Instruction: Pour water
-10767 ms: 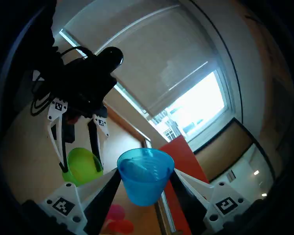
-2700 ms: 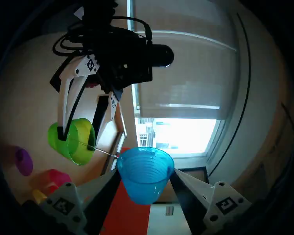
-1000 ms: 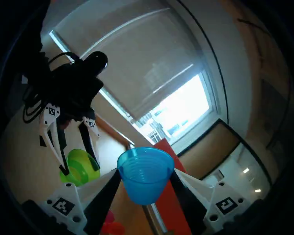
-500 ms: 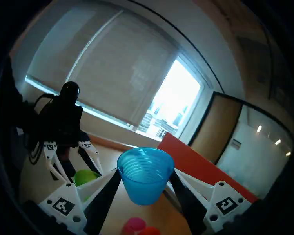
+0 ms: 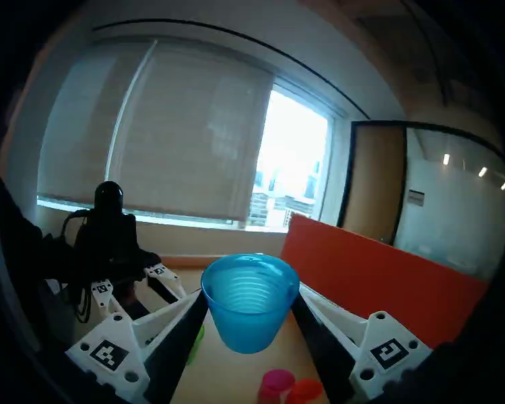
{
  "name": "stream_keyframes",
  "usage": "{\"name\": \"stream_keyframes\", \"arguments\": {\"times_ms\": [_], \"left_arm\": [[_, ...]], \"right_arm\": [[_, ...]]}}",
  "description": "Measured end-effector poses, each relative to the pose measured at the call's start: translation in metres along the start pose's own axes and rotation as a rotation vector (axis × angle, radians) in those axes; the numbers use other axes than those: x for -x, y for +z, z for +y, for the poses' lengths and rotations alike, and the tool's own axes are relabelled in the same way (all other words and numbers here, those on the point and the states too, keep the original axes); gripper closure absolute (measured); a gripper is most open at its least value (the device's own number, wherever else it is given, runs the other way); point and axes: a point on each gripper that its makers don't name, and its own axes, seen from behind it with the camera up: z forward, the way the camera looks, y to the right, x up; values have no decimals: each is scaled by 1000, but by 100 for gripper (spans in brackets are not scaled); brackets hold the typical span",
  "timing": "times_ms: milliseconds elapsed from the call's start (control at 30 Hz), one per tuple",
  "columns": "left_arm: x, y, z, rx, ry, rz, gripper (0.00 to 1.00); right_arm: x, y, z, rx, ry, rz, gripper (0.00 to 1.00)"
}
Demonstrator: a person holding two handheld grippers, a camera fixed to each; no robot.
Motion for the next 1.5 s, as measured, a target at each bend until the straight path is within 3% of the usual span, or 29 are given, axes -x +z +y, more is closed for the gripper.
{"name": "stream_keyframes", "arguments": {"times_ms": [400, 900, 1500], "left_arm": [[2, 4, 2, -3, 7, -15, 11], [7, 8, 0, -10, 5, -29, 11], [19, 12, -1, -13, -7, -52, 11]], "right_arm": [[14, -11, 0, 28, 163, -35, 11], [15, -46, 14, 103, 151, -52, 11], [26, -97, 47, 190, 126, -55, 10]]}}
